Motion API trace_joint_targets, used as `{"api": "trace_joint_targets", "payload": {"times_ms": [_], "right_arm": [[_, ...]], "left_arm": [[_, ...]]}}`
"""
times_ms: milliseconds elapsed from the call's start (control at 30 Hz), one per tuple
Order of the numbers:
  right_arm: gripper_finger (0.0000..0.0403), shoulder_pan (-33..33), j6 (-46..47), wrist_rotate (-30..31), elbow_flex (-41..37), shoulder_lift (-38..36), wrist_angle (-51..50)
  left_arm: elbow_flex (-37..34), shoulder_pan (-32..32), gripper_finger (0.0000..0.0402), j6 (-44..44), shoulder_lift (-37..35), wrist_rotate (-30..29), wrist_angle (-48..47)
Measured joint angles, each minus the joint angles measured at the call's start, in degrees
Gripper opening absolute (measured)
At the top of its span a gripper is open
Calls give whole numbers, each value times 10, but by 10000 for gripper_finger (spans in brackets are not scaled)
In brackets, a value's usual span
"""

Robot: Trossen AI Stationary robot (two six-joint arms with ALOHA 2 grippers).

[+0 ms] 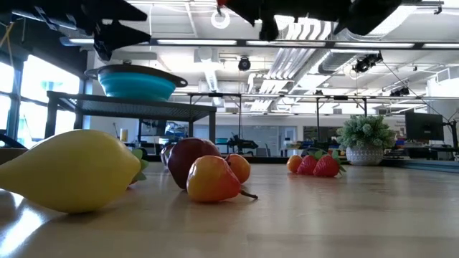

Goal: Pick & Place Fruit
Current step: Put the orange pear into the blue strainer bowl on the shelf

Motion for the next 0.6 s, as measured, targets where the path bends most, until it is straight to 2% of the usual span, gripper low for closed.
{"api": "trace_joint_targets", "payload": {"times_ms": [167, 600], "right_arm": [[133, 9, -24, -33, 55, 44, 2], [133, 14, -38, -82, 177, 145, -4]], "left_arm": [[0, 0, 234, 9, 0, 10, 21], [1, 0, 216, 57, 19, 15, 48]]}}
